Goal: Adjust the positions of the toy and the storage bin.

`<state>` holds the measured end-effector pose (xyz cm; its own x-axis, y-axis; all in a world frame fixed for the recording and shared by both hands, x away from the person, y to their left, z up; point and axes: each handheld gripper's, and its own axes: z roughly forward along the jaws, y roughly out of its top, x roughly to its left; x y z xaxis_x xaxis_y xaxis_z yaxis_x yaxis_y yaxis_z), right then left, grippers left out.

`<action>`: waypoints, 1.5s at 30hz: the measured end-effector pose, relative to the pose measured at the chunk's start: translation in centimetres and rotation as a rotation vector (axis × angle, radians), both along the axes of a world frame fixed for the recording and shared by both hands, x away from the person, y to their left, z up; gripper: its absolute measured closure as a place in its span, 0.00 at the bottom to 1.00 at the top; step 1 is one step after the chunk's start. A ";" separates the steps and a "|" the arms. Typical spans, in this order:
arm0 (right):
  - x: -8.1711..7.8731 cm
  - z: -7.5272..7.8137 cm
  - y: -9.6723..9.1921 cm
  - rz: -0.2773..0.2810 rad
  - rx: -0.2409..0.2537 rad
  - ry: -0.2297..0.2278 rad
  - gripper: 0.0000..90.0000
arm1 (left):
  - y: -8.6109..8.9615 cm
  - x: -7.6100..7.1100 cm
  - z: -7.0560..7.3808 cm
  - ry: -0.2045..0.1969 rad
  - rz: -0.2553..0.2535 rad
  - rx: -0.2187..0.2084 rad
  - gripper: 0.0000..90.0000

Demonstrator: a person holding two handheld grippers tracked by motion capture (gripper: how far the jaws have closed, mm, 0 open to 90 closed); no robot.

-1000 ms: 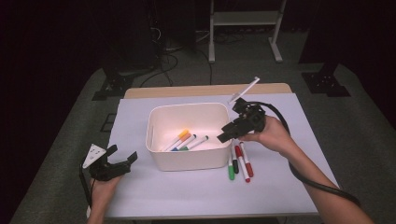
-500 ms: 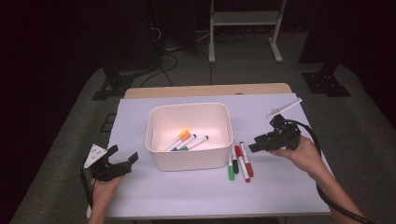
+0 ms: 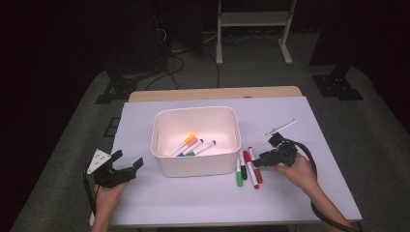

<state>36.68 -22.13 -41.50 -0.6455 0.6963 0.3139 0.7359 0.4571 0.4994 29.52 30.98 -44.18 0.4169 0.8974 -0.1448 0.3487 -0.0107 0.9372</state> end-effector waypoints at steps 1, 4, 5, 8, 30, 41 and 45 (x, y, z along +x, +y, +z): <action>0.1 -0.2 0.2 -0.007 -0.014 -0.001 0.51 | 0.0 0.0 0.0 0.000 -0.001 0.000 0.03; 0.3 -0.7 0.5 -0.020 -0.040 -0.020 0.54 | 0.0 0.0 0.0 0.000 0.000 -0.001 0.03; 0.3 -0.9 0.6 -0.027 -0.056 -0.030 0.55 | 0.0 0.0 0.0 0.001 0.000 -0.002 0.03; 0.3 -1.3 0.8 -0.043 -0.070 -0.054 0.56 | 0.0 0.0 0.0 -0.001 -0.001 -0.004 0.03; -2.0 -2.2 -2.6 -0.074 -0.161 -0.117 0.83 | 0.3 -0.3 0.1 -0.006 0.004 -0.014 0.03; -2.1 -2.3 -5.0 -0.078 -0.021 0.000 0.84 | 0.3 -0.3 0.1 -0.005 0.004 -0.011 0.03; -2.3 -2.2 -6.2 -0.070 0.047 0.048 0.84 | 0.2 -0.3 0.1 -0.007 0.003 -0.011 0.03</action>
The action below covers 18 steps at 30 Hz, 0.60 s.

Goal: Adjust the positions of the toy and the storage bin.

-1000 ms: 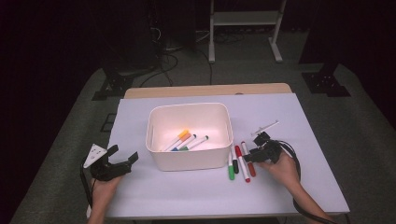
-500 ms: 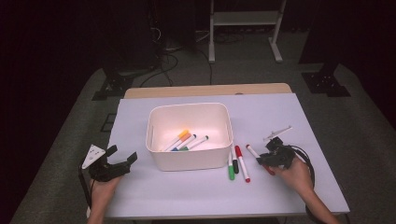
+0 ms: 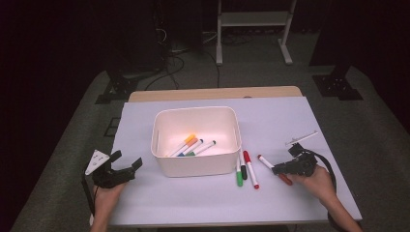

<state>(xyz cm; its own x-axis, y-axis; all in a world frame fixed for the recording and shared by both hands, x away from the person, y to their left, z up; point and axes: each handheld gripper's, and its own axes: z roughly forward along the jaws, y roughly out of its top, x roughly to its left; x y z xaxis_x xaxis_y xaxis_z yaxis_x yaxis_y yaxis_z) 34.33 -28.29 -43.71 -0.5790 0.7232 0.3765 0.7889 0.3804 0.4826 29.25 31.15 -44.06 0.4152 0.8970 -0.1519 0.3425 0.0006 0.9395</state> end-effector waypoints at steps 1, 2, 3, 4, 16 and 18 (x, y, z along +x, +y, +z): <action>-0.1 0.1 -0.2 0.003 0.017 0.009 0.84 | 0.0 0.0 0.0 0.002 -0.001 0.001 0.03; -0.3 0.6 -0.7 0.008 0.040 0.012 0.84 | 0.0 0.0 0.0 0.004 -0.001 0.005 0.03; -0.4 0.9 -0.8 0.016 0.052 0.019 0.84 | 0.0 0.0 0.0 0.005 -0.003 0.006 0.03; -0.5 1.3 -0.9 0.021 0.061 0.021 0.84 | -0.1 0.0 0.0 0.004 -0.004 0.006 0.03; -0.6 7.1 -0.4 0.114 0.113 -0.008 0.84 | -0.1 0.1 0.0 0.002 -0.006 0.010 0.03; -0.5 8.5 0.0 0.135 0.106 -0.025 0.84 | -0.1 0.0 0.0 0.003 -0.006 0.010 0.03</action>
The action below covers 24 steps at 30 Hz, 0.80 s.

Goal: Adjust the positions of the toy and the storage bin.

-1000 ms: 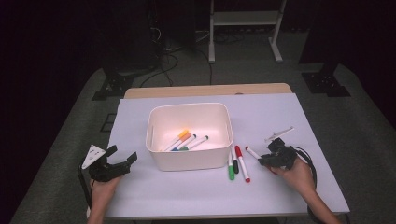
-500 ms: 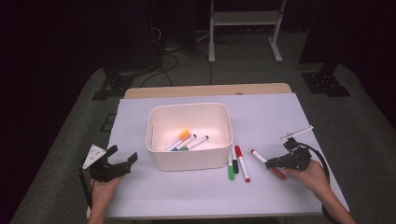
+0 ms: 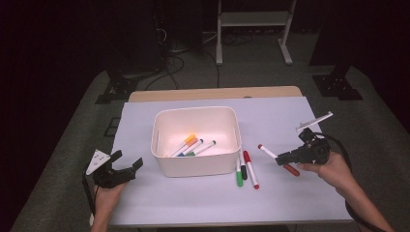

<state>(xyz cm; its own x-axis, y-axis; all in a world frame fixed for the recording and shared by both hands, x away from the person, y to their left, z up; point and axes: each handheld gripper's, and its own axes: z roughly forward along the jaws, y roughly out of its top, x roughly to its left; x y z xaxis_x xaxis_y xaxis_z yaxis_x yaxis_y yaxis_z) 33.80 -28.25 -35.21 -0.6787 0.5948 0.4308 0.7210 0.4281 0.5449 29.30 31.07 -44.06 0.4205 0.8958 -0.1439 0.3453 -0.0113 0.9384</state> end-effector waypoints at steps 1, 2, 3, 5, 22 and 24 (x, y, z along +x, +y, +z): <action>0.1 0.6 0.2 0.011 0.007 -0.003 0.84 | 0.0 0.0 0.0 0.000 0.000 -0.001 0.03; 0.1 1.4 0.6 0.021 -0.005 -0.012 0.84 | 0.0 0.0 0.0 -0.001 0.000 0.000 0.03; 0.2 1.8 0.8 0.032 0.001 -0.015 0.84 | 0.0 0.0 0.0 -0.002 0.000 -0.001 0.03; 0.4 2.8 1.3 0.053 0.003 -0.022 0.84 | 0.0 0.1 -0.1 0.002 -0.002 -0.001 0.03; 2.4 8.7 8.9 0.240 0.008 -0.058 0.84 | 0.1 0.1 0.0 -0.005 -0.002 -0.008 0.03; 2.8 9.0 9.9 0.263 -0.004 -0.053 0.84 | 0.1 0.1 0.0 -0.004 -0.001 -0.010 0.03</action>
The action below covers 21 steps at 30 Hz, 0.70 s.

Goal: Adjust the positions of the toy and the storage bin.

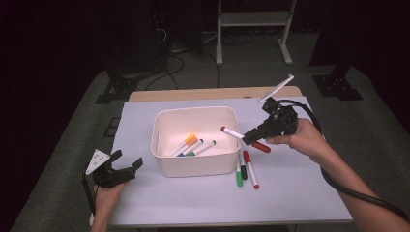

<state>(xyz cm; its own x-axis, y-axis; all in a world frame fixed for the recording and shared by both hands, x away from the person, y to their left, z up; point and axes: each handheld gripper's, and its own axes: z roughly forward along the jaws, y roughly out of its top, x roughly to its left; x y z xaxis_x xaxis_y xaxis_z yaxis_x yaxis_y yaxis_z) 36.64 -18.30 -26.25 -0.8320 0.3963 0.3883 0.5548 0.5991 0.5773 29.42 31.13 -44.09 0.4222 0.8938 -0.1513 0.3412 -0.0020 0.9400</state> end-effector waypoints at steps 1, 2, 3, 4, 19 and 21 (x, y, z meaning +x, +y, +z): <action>0.2 0.2 0.5 0.009 -0.005 0.004 0.84 | 0.0 0.0 0.0 0.001 0.000 0.001 0.03; 0.4 0.3 1.0 0.020 0.001 0.003 0.84 | 0.0 0.0 0.0 0.002 0.000 -0.002 0.03; 0.6 0.4 1.5 0.029 -0.004 0.005 0.84 | 0.0 0.0 0.0 0.001 0.001 -0.003 0.03; 0.8 0.5 1.9 0.038 -0.006 0.002 0.84 | 0.0 0.0 0.0 -0.001 0.002 -0.002 0.03; 3.5 -1.2 8.8 0.153 -0.036 0.045 0.84 | 0.0 0.1 0.0 -0.007 -0.001 -0.002 0.03; 3.9 -1.5 9.7 0.165 -0.055 0.043 0.84 | 0.0 0.1 0.0 -0.006 -0.003 -0.005 0.03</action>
<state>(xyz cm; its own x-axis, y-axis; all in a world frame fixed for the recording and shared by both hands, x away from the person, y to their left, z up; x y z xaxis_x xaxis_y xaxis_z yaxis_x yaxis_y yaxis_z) 40.49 -8.61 -27.75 -0.8705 0.2774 0.4065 0.4699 0.7141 0.5190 29.55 31.14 -44.11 0.4256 0.8919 -0.1531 0.3351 0.0018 0.9422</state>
